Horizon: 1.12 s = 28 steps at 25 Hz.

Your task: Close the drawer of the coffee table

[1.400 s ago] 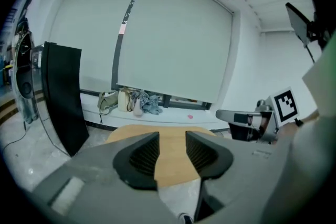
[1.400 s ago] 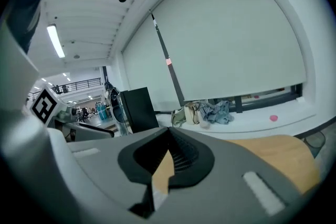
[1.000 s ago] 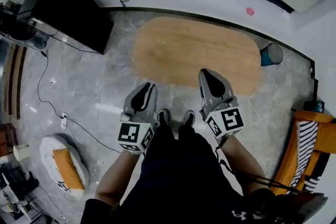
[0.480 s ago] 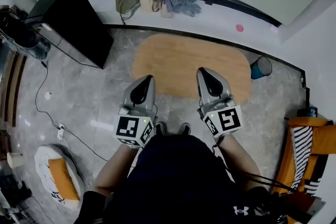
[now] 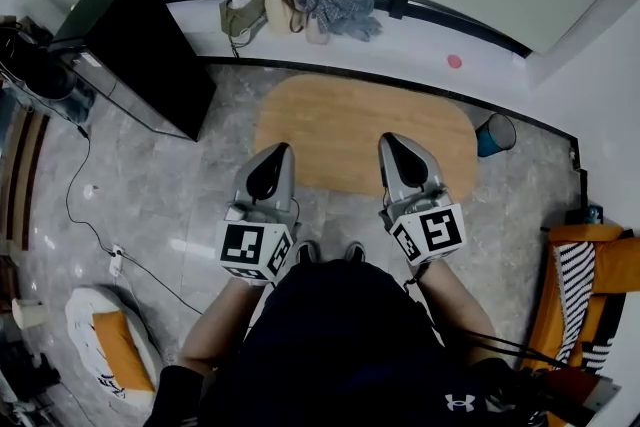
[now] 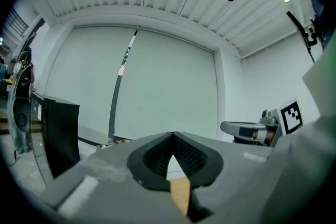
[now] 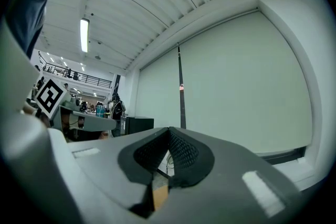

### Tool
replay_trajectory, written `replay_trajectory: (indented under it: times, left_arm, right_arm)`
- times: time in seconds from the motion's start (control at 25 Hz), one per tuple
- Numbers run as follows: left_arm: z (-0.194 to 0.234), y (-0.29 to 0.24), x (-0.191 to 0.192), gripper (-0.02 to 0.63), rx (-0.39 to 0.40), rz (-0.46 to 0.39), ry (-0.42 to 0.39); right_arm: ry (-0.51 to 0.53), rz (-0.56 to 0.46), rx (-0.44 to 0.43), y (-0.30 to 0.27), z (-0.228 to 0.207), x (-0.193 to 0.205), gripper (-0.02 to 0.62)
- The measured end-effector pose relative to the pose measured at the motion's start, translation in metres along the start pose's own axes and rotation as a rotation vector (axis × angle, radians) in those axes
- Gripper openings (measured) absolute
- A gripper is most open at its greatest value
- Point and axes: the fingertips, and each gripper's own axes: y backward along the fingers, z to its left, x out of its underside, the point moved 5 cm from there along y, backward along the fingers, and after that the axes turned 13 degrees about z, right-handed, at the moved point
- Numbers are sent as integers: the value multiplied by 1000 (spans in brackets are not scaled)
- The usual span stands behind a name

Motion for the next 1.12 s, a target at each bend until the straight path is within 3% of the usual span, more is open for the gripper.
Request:
replay_trajectory:
  times: [0.44, 1.12]
  left_arm:
    - [14, 3, 1, 3, 20, -6, 47]
    - [17, -4, 1, 3, 28, 2, 39]
  right_arm:
    - [-15, 16, -11, -12, 10, 3, 2]
    - [-15, 21, -12, -18, 9, 0, 2]
